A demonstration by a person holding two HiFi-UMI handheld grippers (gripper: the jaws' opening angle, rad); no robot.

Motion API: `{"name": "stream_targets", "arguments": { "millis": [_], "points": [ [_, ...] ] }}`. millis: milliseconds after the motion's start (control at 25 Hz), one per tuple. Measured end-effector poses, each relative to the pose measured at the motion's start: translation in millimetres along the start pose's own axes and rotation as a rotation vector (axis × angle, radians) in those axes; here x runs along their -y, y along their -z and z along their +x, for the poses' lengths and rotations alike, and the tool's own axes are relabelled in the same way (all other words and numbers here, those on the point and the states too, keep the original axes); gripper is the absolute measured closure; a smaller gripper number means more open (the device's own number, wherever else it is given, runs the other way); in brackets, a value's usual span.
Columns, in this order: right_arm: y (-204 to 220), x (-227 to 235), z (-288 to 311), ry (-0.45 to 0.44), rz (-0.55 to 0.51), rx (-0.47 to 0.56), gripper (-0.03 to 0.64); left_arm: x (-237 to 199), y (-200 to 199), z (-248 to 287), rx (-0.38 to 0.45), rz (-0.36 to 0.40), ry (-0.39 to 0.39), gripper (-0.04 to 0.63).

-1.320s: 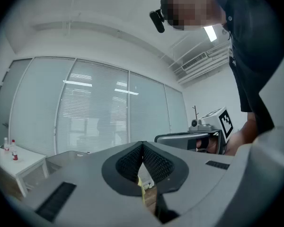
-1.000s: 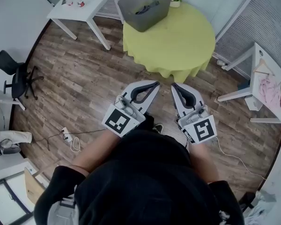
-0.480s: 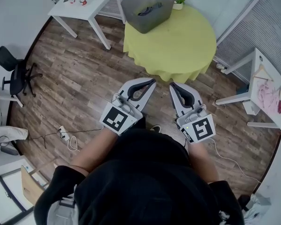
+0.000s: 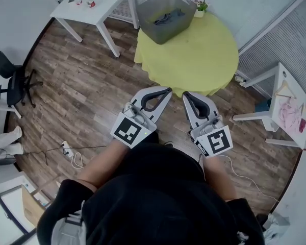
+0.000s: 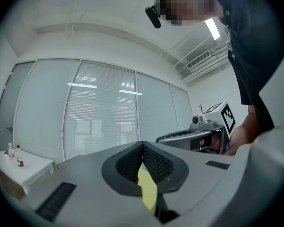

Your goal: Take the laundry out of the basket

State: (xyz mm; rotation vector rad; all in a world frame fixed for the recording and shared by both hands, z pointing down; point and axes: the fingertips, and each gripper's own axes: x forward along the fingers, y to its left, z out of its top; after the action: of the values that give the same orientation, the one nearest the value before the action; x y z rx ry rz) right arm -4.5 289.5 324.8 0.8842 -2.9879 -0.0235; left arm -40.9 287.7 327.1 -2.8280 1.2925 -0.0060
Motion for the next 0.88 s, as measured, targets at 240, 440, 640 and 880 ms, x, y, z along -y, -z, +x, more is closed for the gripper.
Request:
{"name": "stream_targets", "arguments": {
  "millis": [240,440,640,880],
  "points": [
    [-0.6,13.9,44.0,0.015,-0.013,-0.017,0.593,-45.1,-0.1,8.9,0.011,-0.006,0.018,0.586],
    [0.3,22.2,82.7,0.024,-0.004,-0.024,0.592,-81.8,3.7,12.7,0.015,-0.009,0.04,0.586],
    [0.5,27.8,119.4,0.038,0.004,-0.029,0.594,-115.5,8.0,13.0,0.011,0.007,0.069,0.586],
    [6.3,34.2,149.2,0.069,0.026,-0.035,0.594,-146.6,15.7,14.9,0.007,-0.009,0.096,0.586]
  ]
}}
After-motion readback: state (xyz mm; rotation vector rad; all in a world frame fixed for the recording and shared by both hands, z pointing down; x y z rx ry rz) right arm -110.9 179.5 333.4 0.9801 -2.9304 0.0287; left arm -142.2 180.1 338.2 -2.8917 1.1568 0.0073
